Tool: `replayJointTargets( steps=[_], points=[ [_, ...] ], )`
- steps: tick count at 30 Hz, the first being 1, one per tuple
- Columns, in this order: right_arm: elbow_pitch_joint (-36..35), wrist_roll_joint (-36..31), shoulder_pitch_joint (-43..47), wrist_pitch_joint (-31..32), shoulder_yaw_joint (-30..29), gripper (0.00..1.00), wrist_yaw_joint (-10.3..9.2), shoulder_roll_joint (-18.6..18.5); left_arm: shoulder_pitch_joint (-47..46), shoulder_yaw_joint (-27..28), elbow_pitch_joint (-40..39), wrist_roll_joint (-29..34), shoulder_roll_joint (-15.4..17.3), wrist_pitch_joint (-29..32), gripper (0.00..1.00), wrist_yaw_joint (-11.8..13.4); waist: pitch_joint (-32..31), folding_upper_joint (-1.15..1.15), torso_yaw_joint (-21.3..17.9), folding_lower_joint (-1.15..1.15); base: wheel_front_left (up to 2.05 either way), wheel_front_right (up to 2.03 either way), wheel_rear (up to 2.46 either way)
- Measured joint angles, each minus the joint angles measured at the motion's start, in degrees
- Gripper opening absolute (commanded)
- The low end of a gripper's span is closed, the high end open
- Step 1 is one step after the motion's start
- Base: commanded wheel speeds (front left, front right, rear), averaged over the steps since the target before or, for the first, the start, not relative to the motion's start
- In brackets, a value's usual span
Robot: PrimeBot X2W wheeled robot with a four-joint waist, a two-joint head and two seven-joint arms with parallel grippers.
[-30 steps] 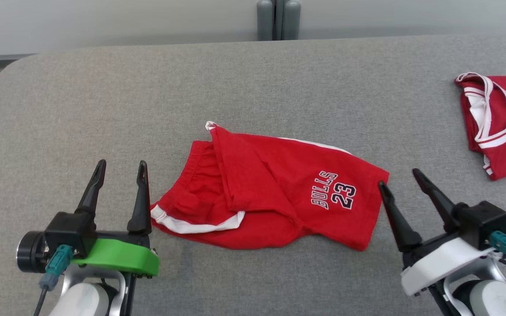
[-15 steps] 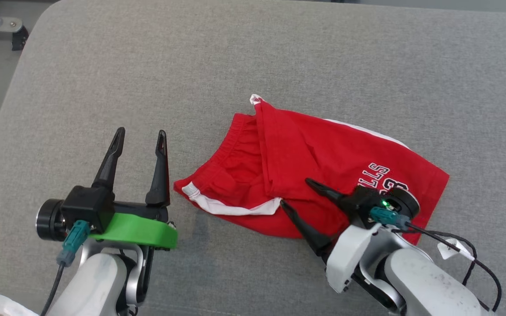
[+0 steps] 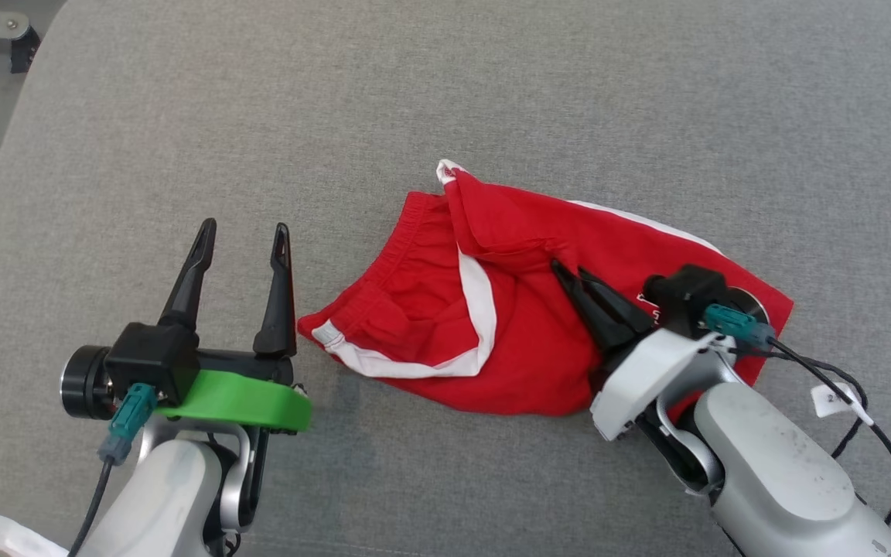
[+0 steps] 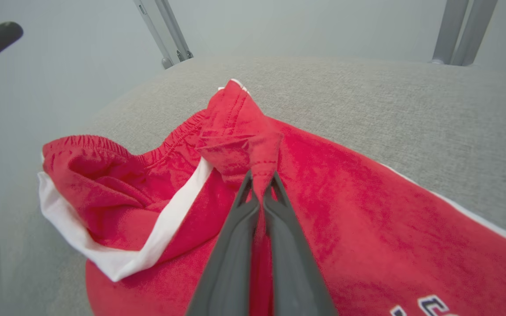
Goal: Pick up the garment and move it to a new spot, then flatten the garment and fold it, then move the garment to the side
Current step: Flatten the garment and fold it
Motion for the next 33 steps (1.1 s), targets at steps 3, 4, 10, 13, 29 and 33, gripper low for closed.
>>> replayJointTargets(
  steps=[3,4,10,13,29,33],
  points=[
    [-0.77,1.42,3.95,-3.15,-6.64,0.0,0.0,1.76,0.05,0.08,-0.15,0.27,0.49,0.01,1.0,0.18,-0.26,0.0,-1.39,0.0,0.0,0.0,0.0],
    [-1.31,1.64,5.63,-4.2,-8.78,0.0,0.0,2.37,0.09,0.09,-0.23,0.34,0.8,0.1,1.0,0.19,-0.35,0.0,-1.96,0.0,0.0,0.0,0.0],
    [-5.54,6.66,14.96,-7.13,-19.61,0.0,0.0,8.29,0.83,0.63,-1.38,0.41,2.33,1.07,1.0,0.97,-0.85,0.0,-5.6,0.0,0.0,0.0,0.0],
    [-6.27,8.33,19.05,-7.61,-22.99,0.11,0.0,9.35,1.48,0.79,-2.01,0.41,3.08,1.63,1.0,1.35,-1.06,0.0,-7.61,0.0,0.0,0.0,0.0],
    [-21.32,-8.21,22.86,-5.9,-30.0,1.0,-0.01,3.97,5.23,2.44,-3.77,-0.01,3.72,1.35,1.0,4.47,-3.13,0.0,-12.87,0.0,0.0,0.0,0.0],
    [-25.14,-9.59,23.18,-2.38,-30.2,1.0,0.0,2.5,7.28,2.47,-3.88,-0.24,3.83,1.07,1.0,4.56,-4.63,0.0,-12.76,0.0,0.0,0.0,0.0]
  ],
)
